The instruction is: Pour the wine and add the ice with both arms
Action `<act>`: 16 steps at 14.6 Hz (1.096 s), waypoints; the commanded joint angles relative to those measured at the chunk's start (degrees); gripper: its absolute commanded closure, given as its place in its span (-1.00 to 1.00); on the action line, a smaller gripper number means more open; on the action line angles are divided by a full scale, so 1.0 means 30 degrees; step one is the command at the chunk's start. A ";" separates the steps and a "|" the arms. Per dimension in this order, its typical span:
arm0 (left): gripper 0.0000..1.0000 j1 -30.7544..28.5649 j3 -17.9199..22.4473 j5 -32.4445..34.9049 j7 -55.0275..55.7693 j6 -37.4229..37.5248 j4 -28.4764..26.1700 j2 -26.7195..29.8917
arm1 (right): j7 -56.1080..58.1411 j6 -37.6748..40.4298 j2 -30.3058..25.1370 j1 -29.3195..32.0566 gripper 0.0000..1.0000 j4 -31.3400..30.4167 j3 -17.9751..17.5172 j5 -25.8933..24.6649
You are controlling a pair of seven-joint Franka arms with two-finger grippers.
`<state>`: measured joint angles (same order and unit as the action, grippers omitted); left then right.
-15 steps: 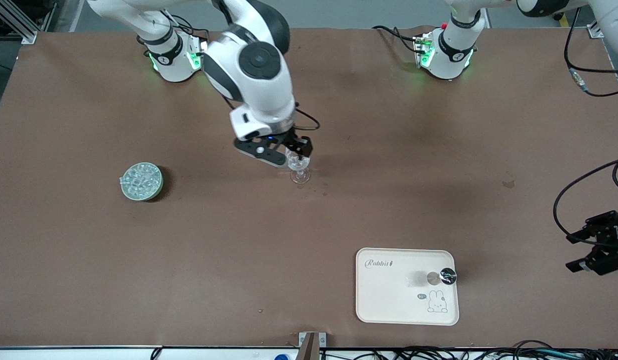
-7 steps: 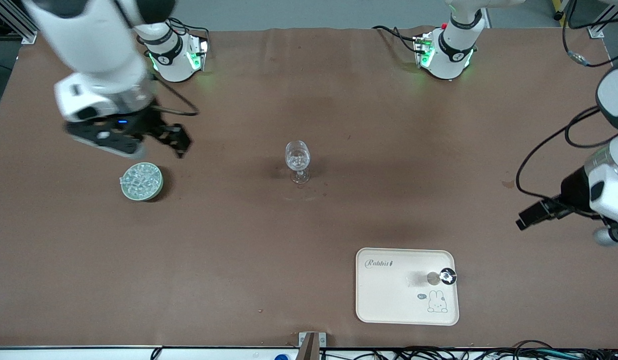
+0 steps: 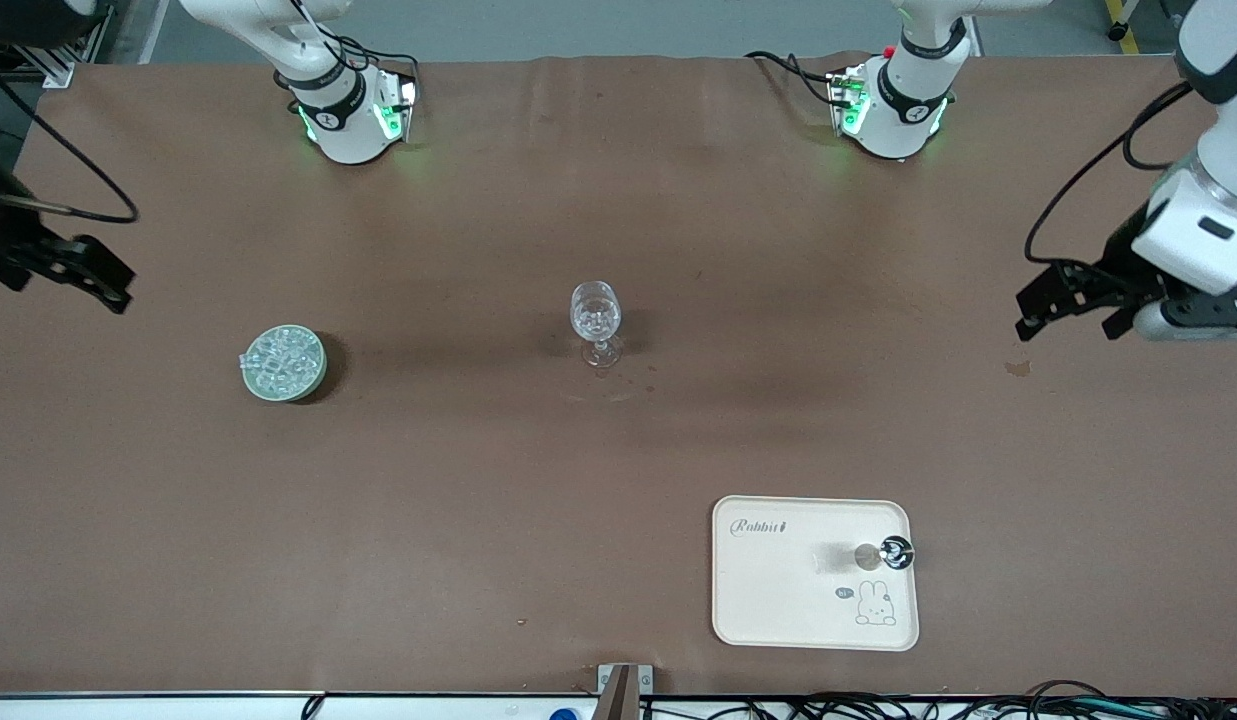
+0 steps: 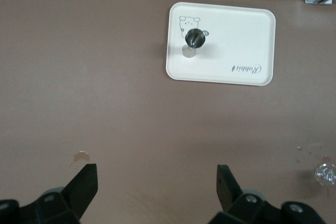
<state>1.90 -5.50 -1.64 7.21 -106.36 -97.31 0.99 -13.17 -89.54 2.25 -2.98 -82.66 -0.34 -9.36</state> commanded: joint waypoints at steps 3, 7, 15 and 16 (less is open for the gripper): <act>-1.00 0.0100 -0.0129 0.0254 -0.0353 0.2427 0.1285 -0.0178 | 0.2717 -0.0123 -0.0957 0.0900 -1.00 -0.0951 0.1284 0.1854; -1.00 0.0657 0.0280 0.0138 -0.0383 0.2876 0.1968 -0.0593 | 0.3011 -0.0679 -0.0897 0.1372 -1.00 -0.1214 0.1459 0.3119; -1.00 0.0541 0.0340 0.0137 -0.0411 0.3082 0.1146 -0.0183 | 0.3246 -0.0535 -0.0839 0.2017 -1.00 -0.0778 0.1255 0.3236; -0.99 0.0511 0.0340 0.0138 -0.0615 0.3198 0.1147 -0.0183 | 0.3275 -0.0535 -0.0810 0.2017 -1.00 -0.0688 0.1255 0.3265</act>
<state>3.25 -4.93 -1.64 6.69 -97.67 -93.40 -0.52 -4.45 -91.06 0.85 1.64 -84.54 4.32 -0.95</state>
